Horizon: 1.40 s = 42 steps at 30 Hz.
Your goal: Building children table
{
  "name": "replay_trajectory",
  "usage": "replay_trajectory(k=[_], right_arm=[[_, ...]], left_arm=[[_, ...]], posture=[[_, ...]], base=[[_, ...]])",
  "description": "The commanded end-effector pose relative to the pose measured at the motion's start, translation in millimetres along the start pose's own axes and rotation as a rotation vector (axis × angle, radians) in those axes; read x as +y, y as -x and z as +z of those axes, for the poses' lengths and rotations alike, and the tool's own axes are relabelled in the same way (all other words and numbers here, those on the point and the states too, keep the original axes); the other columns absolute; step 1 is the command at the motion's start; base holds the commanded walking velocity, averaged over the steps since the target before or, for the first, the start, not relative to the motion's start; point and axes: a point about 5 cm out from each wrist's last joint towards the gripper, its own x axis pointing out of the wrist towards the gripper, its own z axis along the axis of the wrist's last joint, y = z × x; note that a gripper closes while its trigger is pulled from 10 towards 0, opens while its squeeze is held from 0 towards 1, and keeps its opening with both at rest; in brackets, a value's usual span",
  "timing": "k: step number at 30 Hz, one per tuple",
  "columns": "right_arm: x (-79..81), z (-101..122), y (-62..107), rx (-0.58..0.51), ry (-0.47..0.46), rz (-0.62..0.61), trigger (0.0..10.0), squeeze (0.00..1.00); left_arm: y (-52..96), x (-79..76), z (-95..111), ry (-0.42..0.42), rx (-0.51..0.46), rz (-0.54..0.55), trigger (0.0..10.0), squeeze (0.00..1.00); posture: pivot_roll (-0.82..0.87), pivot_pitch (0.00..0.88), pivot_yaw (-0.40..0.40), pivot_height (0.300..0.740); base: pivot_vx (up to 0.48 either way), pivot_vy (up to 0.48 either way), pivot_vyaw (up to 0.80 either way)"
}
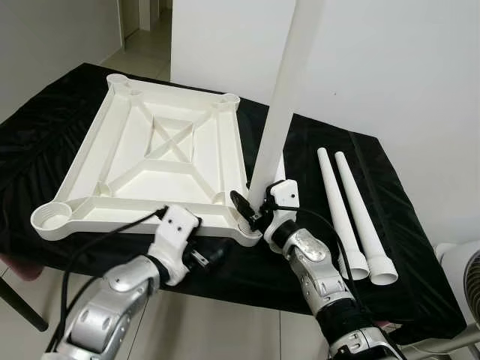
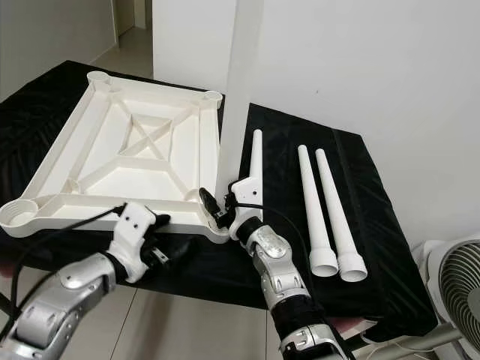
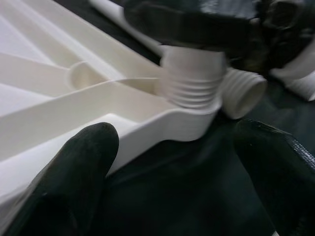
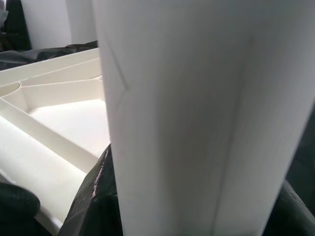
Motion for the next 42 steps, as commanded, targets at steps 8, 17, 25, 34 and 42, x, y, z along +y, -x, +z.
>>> replay_trajectory(k=[8, 17, 25, 34, 42], right_arm=[[0.9, -27, 11.9, 0.107, 0.006, 0.022, 10.0, 0.00], [-4.3, -33, 7.0, 0.092, -0.192, -0.104, 10.0, 0.00], [-3.2, -41, 13.0, 0.101, -0.207, -0.141, 10.0, 0.00], [6.2, -40, 28.6, 0.019, -0.056, -0.076, 10.0, 0.00], [7.3, -47, 28.4, 0.066, -0.099, -0.098, 10.0, 0.00]], left_arm=[[-6.8, -9.9, 5, 0.020, -0.006, -0.078, 10.0, 0.00], [-6.2, -6.7, 9, 0.015, -0.006, -0.069, 10.0, 0.00], [-7.5, -7.2, 11, 0.019, -0.011, -0.063, 10.0, 0.00], [-7.1, -6.9, 12, 0.020, -0.012, -0.058, 10.0, 0.00], [-7.6, -7.3, 13, 0.024, -0.012, -0.060, 10.0, 0.00]], posture=[[0.09, 0.010, -0.172, 0.740], [0.09, 0.014, -0.163, 0.740], [0.09, 0.020, -0.163, 0.740], [0.09, 0.026, -0.159, 0.740], [0.09, 0.033, -0.152, 0.740]], base=[[0.000, 0.000, 0.00], [0.000, 0.000, 0.00], [0.000, 0.000, 0.00], [0.000, 0.000, 0.00], [0.000, 0.000, 0.00]])
